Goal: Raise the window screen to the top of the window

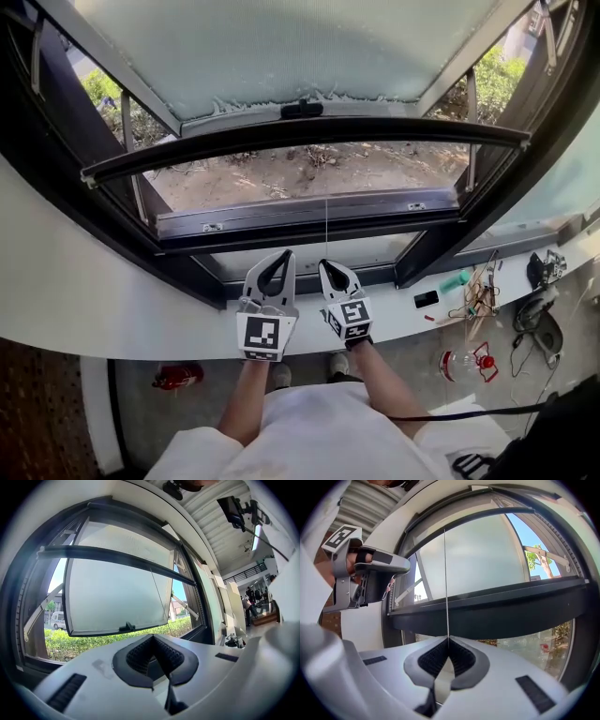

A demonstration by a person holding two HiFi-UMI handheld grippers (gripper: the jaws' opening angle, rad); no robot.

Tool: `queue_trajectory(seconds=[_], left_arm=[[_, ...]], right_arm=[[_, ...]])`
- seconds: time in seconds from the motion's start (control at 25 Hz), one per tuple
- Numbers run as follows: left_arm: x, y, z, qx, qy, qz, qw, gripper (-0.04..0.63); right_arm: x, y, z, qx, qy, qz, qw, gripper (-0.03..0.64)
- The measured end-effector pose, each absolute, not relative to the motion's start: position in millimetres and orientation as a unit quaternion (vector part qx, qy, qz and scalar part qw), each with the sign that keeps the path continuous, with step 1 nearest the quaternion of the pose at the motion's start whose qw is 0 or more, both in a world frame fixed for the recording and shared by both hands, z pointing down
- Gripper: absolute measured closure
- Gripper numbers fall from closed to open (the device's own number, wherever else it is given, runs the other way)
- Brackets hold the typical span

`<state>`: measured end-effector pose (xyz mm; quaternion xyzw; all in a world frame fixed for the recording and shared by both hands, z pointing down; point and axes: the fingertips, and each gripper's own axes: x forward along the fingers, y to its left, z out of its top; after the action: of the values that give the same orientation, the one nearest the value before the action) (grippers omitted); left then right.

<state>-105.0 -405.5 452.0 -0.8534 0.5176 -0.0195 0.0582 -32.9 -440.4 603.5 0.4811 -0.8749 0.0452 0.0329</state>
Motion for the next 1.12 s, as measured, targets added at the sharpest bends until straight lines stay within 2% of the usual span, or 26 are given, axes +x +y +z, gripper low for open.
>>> queue_trajectory(seconds=[0.48,0.72,1.12], left_arm=[[-99,-400,451,-0.854,0.517,-0.018,0.057,0.594],[-98,-398,448,-0.854,0.516,-0.016,0.061,0.594],[-95,-401,432,-0.854,0.515,-0.004,0.072,0.594]], right_arm=[[-32,-435,573,0.478,-0.878,0.024,0.007,0.615],[-34,-436,530,0.471,-0.880,0.021,-0.046,0.615],[-42,-430,482,0.453,-0.887,0.011,-0.087,0.615]])
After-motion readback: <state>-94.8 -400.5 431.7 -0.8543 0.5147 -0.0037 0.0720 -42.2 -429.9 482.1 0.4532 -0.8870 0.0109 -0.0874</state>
